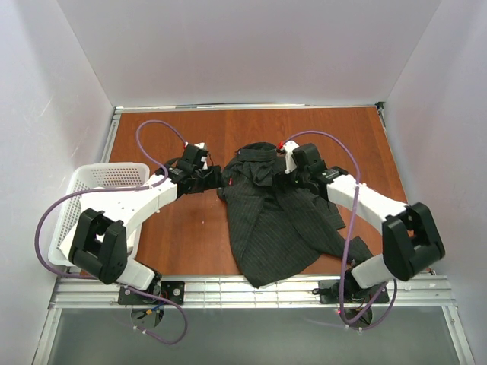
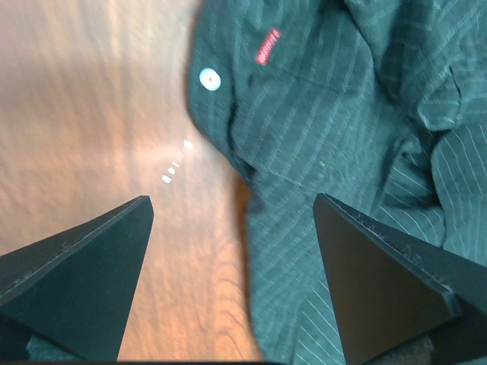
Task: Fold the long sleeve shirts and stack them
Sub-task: Flatten the shirt out
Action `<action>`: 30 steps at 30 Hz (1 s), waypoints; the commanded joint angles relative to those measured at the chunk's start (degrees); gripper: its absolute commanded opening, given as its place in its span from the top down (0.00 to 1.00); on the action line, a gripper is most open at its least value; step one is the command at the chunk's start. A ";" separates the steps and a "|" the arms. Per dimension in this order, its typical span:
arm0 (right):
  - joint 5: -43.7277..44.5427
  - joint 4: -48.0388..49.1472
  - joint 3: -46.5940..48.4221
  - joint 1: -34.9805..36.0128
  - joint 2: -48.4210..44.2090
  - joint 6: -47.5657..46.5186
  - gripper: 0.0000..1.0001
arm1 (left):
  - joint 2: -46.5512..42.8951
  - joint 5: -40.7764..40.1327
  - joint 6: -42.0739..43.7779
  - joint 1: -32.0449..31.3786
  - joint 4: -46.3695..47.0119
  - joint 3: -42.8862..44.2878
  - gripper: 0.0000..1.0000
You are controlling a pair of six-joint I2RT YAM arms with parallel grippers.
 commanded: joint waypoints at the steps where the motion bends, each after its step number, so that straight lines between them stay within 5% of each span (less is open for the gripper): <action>1: 2.06 5.55 3.15 0.26 5.34 -4.74 0.23 | -1.24 -2.23 5.58 1.63 0.75 1.79 0.19; 7: 1.70 5.64 7.10 0.35 12.91 -7.49 0.23 | -4.66 -3.74 10.50 3.13 7.16 -4.17 0.19; 10: 3.55 5.90 8.33 0.35 15.46 -8.63 0.32 | -5.81 -3.74 11.47 3.57 8.75 -5.60 0.19; 11: 5.12 5.99 8.86 0.26 16.60 -9.07 0.52 | -5.90 -3.92 11.56 3.48 8.23 -5.51 0.19; 14: 7.68 5.73 10.61 0.26 17.75 -10.65 0.86 | -7.74 -4.53 11.03 3.66 8.83 -5.94 0.19; 16: 11.26 4.77 11.76 0.26 17.41 -12.49 0.97 | -9.32 -5.76 11.03 3.57 9.45 -6.38 0.19; 22: 22.25 -1.12 21.94 -4.38 12.58 -18.73 0.99 | -11.00 -8.31 10.86 4.45 9.54 -7.00 0.19; 30: 25.79 -4.82 42.68 -10.02 9.32 -24.62 0.99 | -11.09 -7.17 9.54 6.38 9.45 -7.09 0.19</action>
